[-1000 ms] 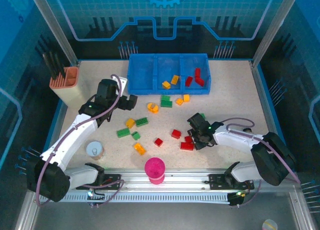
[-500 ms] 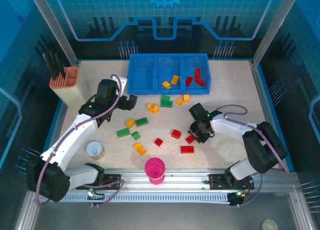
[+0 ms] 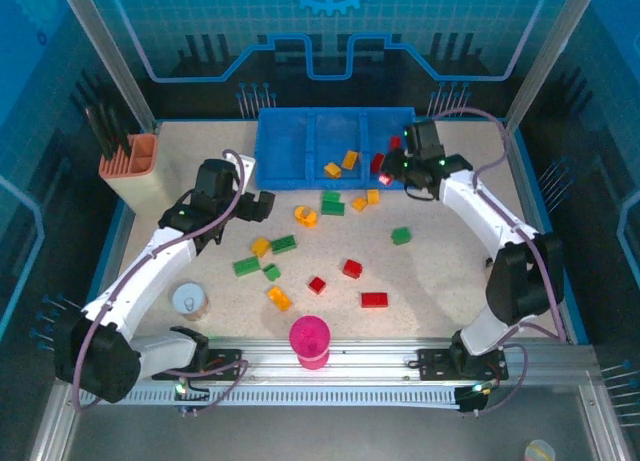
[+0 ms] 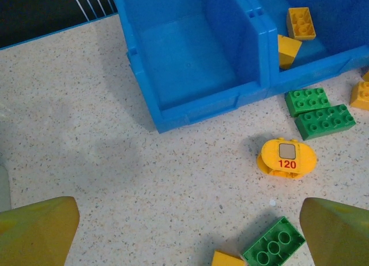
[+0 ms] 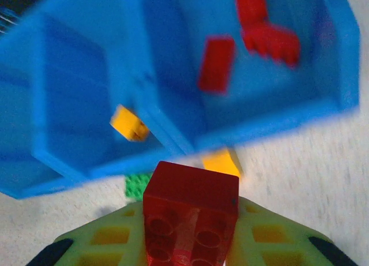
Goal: Sort the legos into containers by color
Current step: Place the lego in the container.
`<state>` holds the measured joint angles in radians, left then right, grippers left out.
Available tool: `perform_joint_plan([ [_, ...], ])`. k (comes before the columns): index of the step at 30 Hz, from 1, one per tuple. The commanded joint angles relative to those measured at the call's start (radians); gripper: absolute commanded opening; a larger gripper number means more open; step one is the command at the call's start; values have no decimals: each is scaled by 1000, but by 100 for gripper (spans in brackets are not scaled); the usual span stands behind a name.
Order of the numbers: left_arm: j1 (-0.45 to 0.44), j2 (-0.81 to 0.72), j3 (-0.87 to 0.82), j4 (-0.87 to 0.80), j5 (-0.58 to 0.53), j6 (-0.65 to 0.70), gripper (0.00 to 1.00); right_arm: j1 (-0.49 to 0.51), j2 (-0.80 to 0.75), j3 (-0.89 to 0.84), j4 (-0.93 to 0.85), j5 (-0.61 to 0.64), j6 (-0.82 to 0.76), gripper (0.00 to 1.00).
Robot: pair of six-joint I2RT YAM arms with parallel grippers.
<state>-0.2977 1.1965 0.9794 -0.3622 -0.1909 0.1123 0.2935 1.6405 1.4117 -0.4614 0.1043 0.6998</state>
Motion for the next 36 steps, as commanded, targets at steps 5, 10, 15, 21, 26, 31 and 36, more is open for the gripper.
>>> perform_joint_plan([
  [5, -4, 17, 13, -28, 1, 24, 99, -36, 219, 262, 24, 68, -362, 25],
  [10, -3, 24, 13, -29, -17, 31, 99, -41, 404, 418, 78, 104, -424, 25],
  [15, -3, 37, 21, -41, -10, 42, 99, -56, 577, 528, 142, 91, -451, 25],
  [21, -4, 24, 5, -43, -22, 53, 99, -73, 738, 674, 109, 97, -455, 25],
  [26, -3, 43, 14, -44, -26, 61, 99, -88, 774, 714, 102, 95, -452, 30],
  [31, -3, 67, 31, -58, -22, 59, 99, -95, 750, 709, 92, 87, -450, 43],
  [36, -4, 46, 35, -47, -3, 65, 99, -102, 641, 639, 111, 48, -465, 59],
])
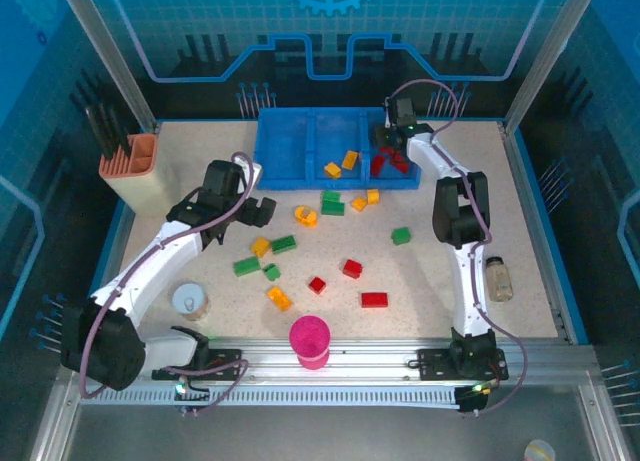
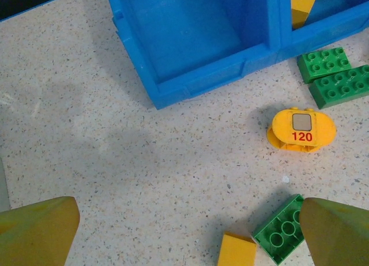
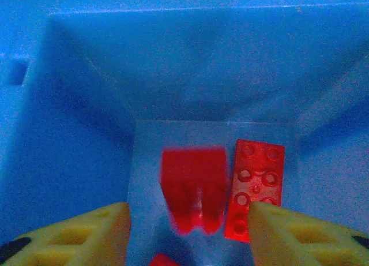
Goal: Sort the legos into containers by color
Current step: Place the lego in the container.
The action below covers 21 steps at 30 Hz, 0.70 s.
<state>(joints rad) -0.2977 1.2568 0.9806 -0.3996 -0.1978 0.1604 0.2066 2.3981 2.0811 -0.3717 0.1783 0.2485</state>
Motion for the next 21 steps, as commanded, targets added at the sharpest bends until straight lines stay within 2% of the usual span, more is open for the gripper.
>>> perform_joint_plan([
  [1, -4, -24, 32, -3, 6, 18, 99, -19, -145, -55, 36, -45, -15, 61],
  [7, -4, -67, 26, 11, 30, 19, 99, -20, -320, -158, 22, -176, -56, 61],
  [9, -3, -73, 23, 17, 65, 26, 99, -22, -435, -283, 82, -195, -56, 62],
  [12, -4, -74, 26, 12, 93, 27, 99, -24, -620, -483, 166, -303, -121, 69],
  [15, -4, -83, 29, 7, 80, 34, 99, 4, -743, -560, 39, -392, -300, 73],
  [18, -4, -102, 16, 13, 69, 40, 99, 66, -845, -659, -129, -419, -589, 75],
  [21, -4, -118, 6, 21, 68, 45, 99, 140, -1030, -915, -125, -445, -881, 76],
])
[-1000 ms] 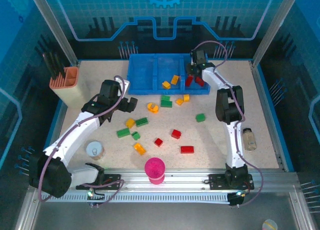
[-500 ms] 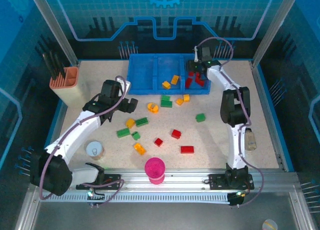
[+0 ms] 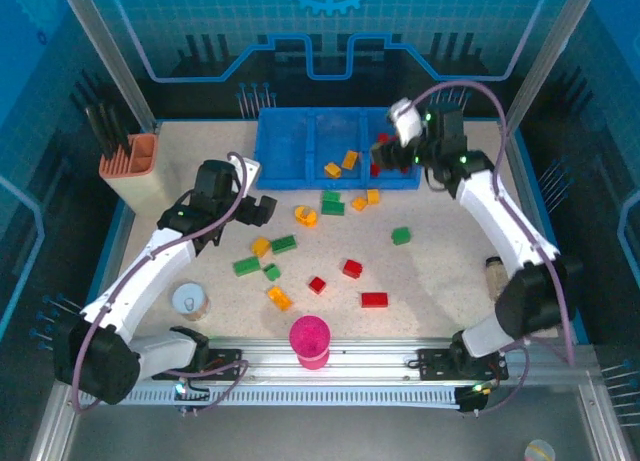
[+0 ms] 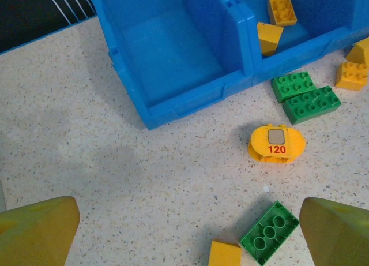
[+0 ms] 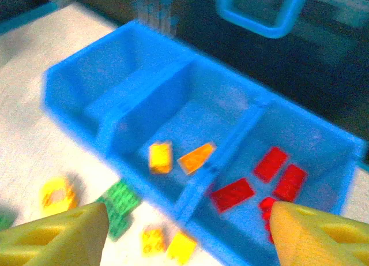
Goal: Sort the legos into containers by color
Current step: Place the lego in the container, then pick up the lego from the bottom-center of the table.
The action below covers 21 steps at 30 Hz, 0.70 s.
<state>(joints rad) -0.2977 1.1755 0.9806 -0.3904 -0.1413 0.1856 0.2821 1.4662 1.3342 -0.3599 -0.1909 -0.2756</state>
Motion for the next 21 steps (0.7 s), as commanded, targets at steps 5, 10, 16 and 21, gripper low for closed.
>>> perform_joint_plan([
  [5, -6, -56, -2, 18, 4, 20, 99, 193, -272, -347, -265, -10, -467, 83],
  [10, -6, -46, -3, 25, -1, 28, 99, 354, -340, -435, -406, 23, -438, 83],
  [16, -9, -29, -10, 23, -35, 29, 99, 490, -394, -614, -372, 163, -452, 83],
  [21, -11, -27, -12, 30, -47, 35, 99, 500, -382, -672, -274, 134, -443, 81],
])
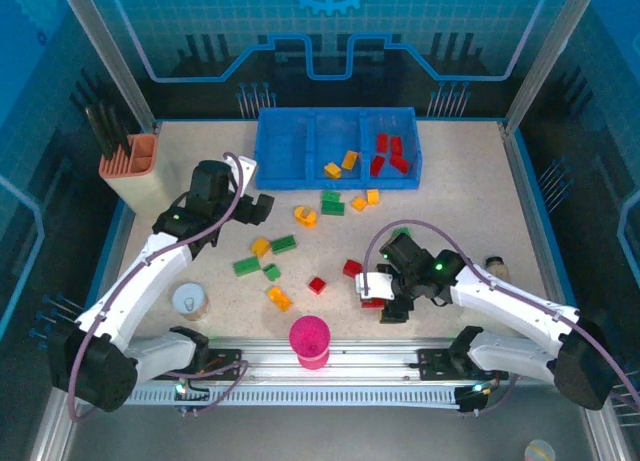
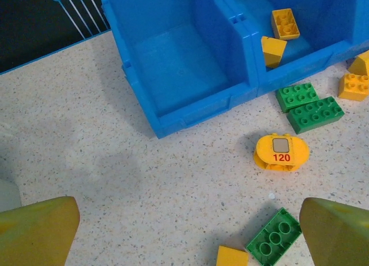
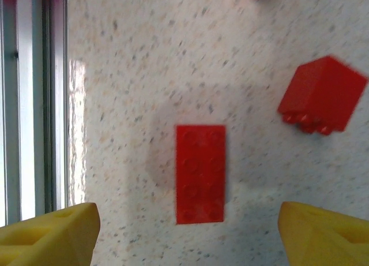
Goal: Sort the legos into containers by color
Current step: Pick up the lego from the bottom-center of the table.
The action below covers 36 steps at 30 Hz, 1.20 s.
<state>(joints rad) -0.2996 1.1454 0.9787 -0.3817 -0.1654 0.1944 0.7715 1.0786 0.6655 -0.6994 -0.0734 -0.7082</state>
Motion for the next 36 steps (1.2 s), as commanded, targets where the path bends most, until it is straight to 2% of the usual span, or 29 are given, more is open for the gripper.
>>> perform_joint_plan([
  [1, -9, 5, -11, 23, -23, 28, 99, 11, 26, -2, 73, 13, -8, 80],
  [7, -10, 20, -8, 13, -25, 25, 99, 10, 123, -15, 146, 16, 2, 80],
  [21, -10, 21, -10, 9, -28, 26, 99, 8, 202, -60, 198, 12, -2, 78],
  [29, -10, 36, -6, 12, -45, 25, 99, 2, 257, -75, 244, 60, 0, 66],
  [32, -10, 43, -1, 1, -48, 24, 99, -10, 302, -35, 211, 68, 6, 55],
  [36, -9, 40, -6, 8, -61, 33, 99, -27, 351, -1, 184, 57, 6, 34],
])
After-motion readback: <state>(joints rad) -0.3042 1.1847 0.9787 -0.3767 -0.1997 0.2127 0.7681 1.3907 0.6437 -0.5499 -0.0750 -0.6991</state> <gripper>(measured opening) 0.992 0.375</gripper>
